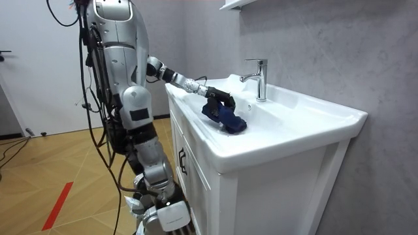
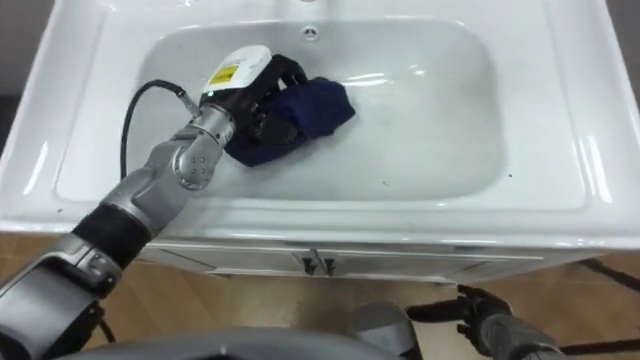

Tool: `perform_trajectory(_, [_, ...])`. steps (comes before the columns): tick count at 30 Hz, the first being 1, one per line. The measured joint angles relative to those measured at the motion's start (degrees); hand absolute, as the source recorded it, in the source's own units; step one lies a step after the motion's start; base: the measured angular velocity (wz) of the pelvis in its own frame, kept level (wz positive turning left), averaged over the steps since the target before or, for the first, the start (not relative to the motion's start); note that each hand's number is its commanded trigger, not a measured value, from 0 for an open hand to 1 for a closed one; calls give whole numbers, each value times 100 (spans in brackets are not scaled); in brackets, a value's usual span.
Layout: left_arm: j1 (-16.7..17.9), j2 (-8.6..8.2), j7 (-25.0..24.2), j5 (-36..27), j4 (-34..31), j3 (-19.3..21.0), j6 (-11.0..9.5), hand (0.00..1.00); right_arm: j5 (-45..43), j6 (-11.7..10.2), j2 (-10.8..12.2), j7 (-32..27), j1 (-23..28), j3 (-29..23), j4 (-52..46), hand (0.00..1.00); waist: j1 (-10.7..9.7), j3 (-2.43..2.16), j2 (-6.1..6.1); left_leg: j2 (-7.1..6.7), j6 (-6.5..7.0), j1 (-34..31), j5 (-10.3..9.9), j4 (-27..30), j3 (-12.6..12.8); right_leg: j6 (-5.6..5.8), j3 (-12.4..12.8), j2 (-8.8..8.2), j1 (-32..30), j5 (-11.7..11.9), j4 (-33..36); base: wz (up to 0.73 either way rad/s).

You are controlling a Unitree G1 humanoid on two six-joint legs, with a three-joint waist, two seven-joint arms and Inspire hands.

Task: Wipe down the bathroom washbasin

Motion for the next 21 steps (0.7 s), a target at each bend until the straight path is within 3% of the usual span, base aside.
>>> perform_trajectory(7, [32, 114, 263, 253, -153, 404, 43, 100, -80, 2, 42, -61, 79, -72, 43, 0, 116, -23, 37, -16, 2, 249, 1, -142, -22, 37, 28, 52, 334, 116, -260, 0])
perform_trajectory(11, [318, 360, 379, 439, -816, 515, 52, 100, -101, 1, 40, -64, 158, -84, 44, 0, 186, -36, 68, -25, -2, 375, 6, -229, -1, 41, 83, 65, 423, 142, -391, -5])
perform_trajectory(15, [594, 401, 479, 504, -1171, 662, 79, 100, -117, -47, 38, -81, 184, -85, 48, 0, 218, -70, 133, -36, -16, 494, 16, -301, 16, 47, 129, 81, 545, 172, -477, -4])
perform_trajectory(17, [625, 406, 501, 708, -1347, 709, 69, 100, -202, -94, 25, -118, 230, -167, 62, 0, 333, -61, 158, -39, -26, 501, 22, -305, -4, 41, 145, 83, 552, 176, -485, -2])
perform_trajectory(21, [757, 409, 746, 917, -1423, 935, 63, 100, -236, -144, 9, -124, 382, -259, 60, 0, 358, -32, 192, -60, -34, 611, 22, -352, -65, 35, 129, 93, 717, 185, -623, 4])
